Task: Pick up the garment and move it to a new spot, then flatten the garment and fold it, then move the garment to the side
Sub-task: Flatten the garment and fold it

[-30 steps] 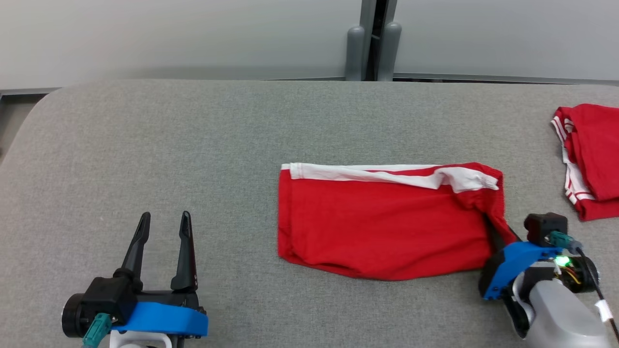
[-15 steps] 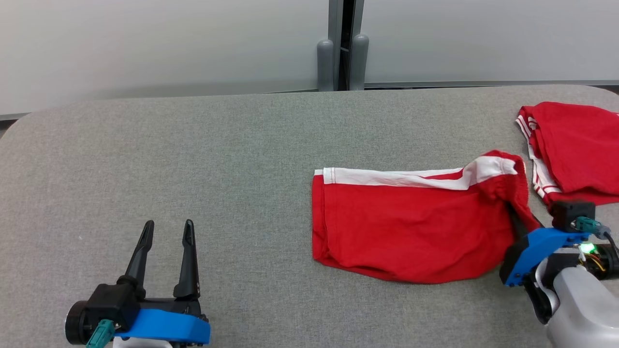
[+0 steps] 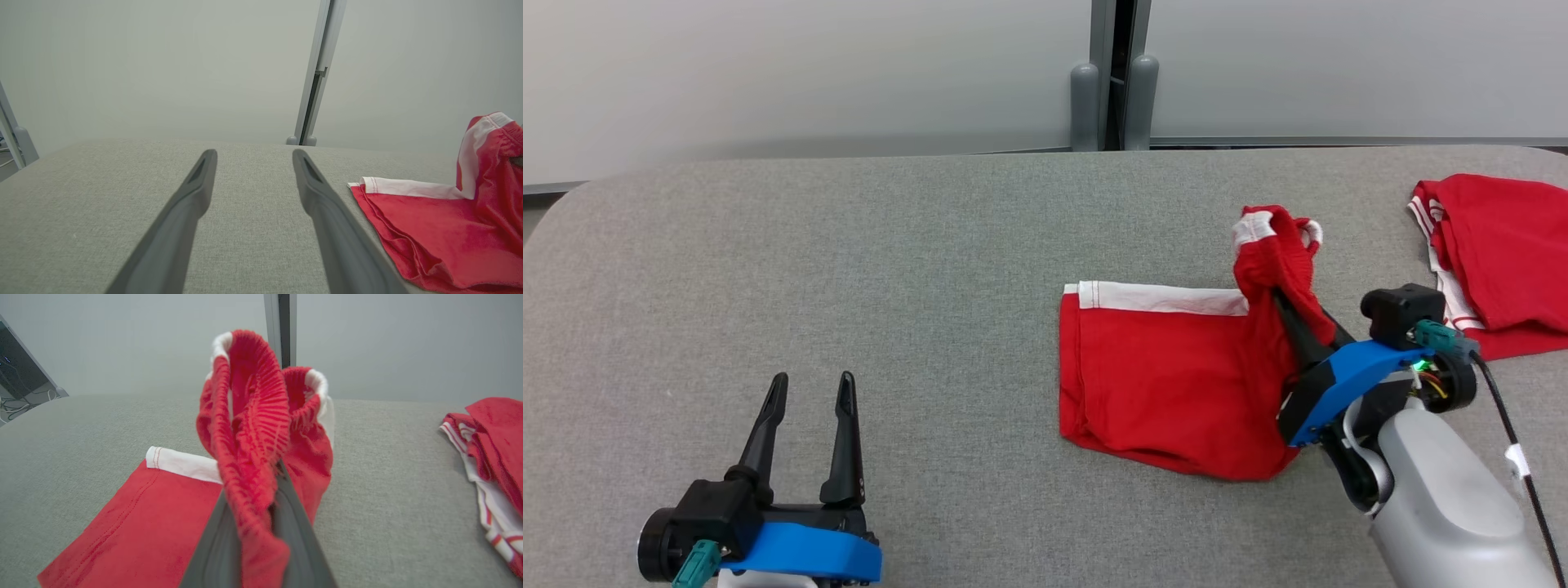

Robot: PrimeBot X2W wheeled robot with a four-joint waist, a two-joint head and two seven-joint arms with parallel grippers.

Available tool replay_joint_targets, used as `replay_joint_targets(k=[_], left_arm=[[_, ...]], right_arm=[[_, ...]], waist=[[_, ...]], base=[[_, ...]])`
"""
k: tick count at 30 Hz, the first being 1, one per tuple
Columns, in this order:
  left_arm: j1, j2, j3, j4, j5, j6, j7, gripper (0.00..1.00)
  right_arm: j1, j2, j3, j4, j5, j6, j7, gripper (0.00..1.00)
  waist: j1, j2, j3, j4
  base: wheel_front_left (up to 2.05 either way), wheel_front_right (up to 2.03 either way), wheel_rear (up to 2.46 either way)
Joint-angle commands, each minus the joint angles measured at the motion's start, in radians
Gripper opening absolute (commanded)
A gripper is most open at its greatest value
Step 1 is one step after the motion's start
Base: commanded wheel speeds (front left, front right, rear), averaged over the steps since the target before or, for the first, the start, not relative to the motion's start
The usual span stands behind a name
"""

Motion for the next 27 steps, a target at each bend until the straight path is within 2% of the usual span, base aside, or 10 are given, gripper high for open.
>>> replay_joint_targets(k=[1,11,24,25,26,27], left_arm=[[0.002,0.003,-0.001,-0.002,-0.002,0.006,-0.003,1.00],[-0.036,0.003,-0.028,-0.002,-0.013,0.011,-0.003,1.00],[-0.064,0.003,-0.061,-0.005,-0.033,0.026,-0.003,1.00],[-0.066,0.003,-0.062,-0.005,-0.034,0.027,-0.003,1.00],[-0.067,0.003,-0.063,-0.005,-0.035,0.027,-0.003,1.00],[-0.067,0.003,-0.063,-0.004,-0.036,0.028,-0.003,1.00]], right_arm=[[0.012,0.020,0.005,-0.026,-0.001,0.000,0.011,0.00],[0.028,0.130,0.021,-0.113,-0.042,0.000,0.058,0.00],[0.029,0.191,0.043,-0.036,-0.102,0.000,0.019,0.00],[0.026,0.192,0.051,-0.028,-0.107,0.000,0.008,0.34],[0.022,0.193,0.058,-0.024,-0.107,0.000,-0.007,0.74],[0.019,0.192,0.061,-0.017,-0.104,0.000,-0.020,1.00]], waist=[[0.0000,0.0000,0.004,0.002],[0.0000,0.0000,0.037,0.023],[0.0000,0.0000,0.069,0.054],[0.0000,0.0000,0.070,0.055],[0.0000,0.0000,0.071,0.055],[0.0000,0.0000,0.071,0.054]], base=[[0.00,0.00,0.00],[0.00,0.00,0.00],[0.00,0.00,0.00],[0.00,0.00,0.00],[0.00,0.00,0.00],[0.00,0.00,0.00]])
